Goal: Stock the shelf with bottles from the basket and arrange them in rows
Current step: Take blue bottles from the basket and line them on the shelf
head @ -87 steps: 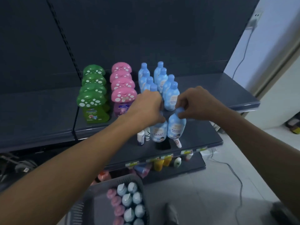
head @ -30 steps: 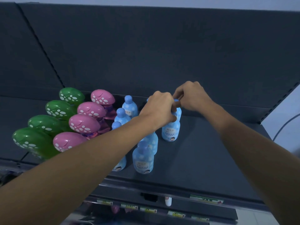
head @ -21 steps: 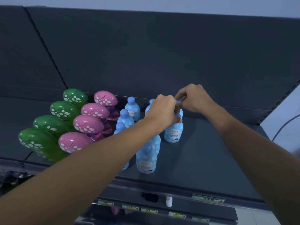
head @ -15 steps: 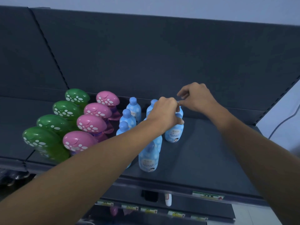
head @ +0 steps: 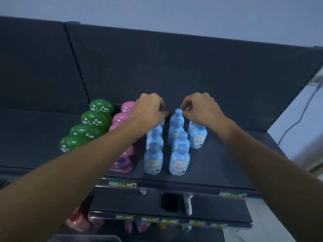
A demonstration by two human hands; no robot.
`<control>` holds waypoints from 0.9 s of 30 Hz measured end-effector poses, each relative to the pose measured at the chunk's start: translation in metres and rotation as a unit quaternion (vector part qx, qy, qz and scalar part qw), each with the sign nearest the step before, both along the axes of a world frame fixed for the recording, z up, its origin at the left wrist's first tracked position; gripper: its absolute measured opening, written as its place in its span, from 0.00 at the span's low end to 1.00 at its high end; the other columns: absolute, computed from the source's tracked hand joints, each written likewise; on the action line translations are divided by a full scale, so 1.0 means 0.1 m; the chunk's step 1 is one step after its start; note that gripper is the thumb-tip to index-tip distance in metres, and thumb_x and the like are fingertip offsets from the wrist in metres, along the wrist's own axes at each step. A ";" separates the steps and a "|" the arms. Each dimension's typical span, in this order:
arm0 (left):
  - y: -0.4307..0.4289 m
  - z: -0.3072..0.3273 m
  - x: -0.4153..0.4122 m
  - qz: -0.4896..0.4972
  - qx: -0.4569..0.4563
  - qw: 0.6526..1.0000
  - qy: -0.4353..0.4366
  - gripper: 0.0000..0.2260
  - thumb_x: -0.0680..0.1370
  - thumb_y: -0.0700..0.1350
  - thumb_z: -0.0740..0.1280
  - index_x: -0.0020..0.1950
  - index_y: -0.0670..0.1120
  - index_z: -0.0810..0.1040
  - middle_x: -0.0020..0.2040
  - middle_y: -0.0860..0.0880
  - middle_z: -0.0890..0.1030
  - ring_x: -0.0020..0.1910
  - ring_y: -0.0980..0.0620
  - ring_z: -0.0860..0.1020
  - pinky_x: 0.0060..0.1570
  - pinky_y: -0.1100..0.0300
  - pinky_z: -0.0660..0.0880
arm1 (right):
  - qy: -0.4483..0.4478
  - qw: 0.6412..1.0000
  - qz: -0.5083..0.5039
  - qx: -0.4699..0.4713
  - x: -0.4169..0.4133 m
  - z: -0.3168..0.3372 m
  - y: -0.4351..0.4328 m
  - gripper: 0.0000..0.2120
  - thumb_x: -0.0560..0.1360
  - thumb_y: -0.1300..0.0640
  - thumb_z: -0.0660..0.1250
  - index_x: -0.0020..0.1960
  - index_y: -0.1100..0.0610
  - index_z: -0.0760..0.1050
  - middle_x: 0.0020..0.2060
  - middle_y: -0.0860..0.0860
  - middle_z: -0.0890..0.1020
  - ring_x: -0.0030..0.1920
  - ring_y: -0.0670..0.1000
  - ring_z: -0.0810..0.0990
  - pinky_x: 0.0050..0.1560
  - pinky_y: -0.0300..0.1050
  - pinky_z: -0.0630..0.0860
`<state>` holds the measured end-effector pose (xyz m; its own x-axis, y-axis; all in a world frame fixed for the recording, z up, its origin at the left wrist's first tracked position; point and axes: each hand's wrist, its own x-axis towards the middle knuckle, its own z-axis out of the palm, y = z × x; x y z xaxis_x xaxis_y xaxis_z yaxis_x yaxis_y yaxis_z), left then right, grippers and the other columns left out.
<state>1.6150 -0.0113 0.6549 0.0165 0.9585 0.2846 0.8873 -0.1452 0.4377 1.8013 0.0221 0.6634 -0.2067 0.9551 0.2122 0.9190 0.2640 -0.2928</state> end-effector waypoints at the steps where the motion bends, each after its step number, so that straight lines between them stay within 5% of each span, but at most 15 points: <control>1: -0.06 0.01 -0.11 -0.002 0.007 1.000 0.001 0.06 0.75 0.50 0.72 0.48 0.50 0.86 0.45 0.50 0.85 0.50 0.46 0.81 0.52 0.52 0.79 | -0.007 1.000 0.002 0.002 -0.11 0.02 -0.09 0.09 0.71 0.56 0.69 0.50 0.47 0.81 0.44 0.44 0.84 0.50 0.52 0.82 0.50 0.49 0.80; 14: -1.19 -0.18 -1.63 -0.090 0.024 0.996 -0.006 0.05 0.75 0.46 0.73 0.46 0.46 0.86 0.43 0.49 0.86 0.46 0.48 0.83 0.50 0.54 0.79 | -0.021 1.000 -0.015 -0.007 -1.67 -0.21 -1.48 0.08 0.73 0.56 0.67 0.50 0.49 0.81 0.42 0.46 0.84 0.51 0.51 0.80 0.49 0.47 0.79; 18: -1.58 -0.40 -2.00 -0.100 -0.024 0.995 -0.018 0.05 0.75 0.47 0.74 0.47 0.47 0.86 0.43 0.50 0.85 0.47 0.48 0.82 0.51 0.52 0.80 | -0.016 0.999 -0.028 -0.019 -2.02 -0.50 -1.91 0.09 0.72 0.56 0.66 0.49 0.49 0.81 0.40 0.49 0.81 0.46 0.54 0.80 0.44 0.45 0.76; 27: -2.22 -1.45 -2.73 -0.072 -0.157 0.985 0.007 0.05 0.76 0.50 0.72 0.49 0.50 0.83 0.45 0.50 0.85 0.50 0.46 0.82 0.54 0.50 0.80 | -0.044 0.989 0.018 -0.141 -2.62 -1.54 -2.48 0.09 0.73 0.55 0.69 0.53 0.49 0.81 0.47 0.45 0.84 0.53 0.53 0.81 0.51 0.50 0.79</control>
<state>1.3425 -0.2336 0.5096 0.1604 0.9867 -0.0266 0.8739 -0.1295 0.4686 1.5393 -0.2255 0.5097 -0.2473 0.9655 -0.0821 0.9358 0.2160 -0.2786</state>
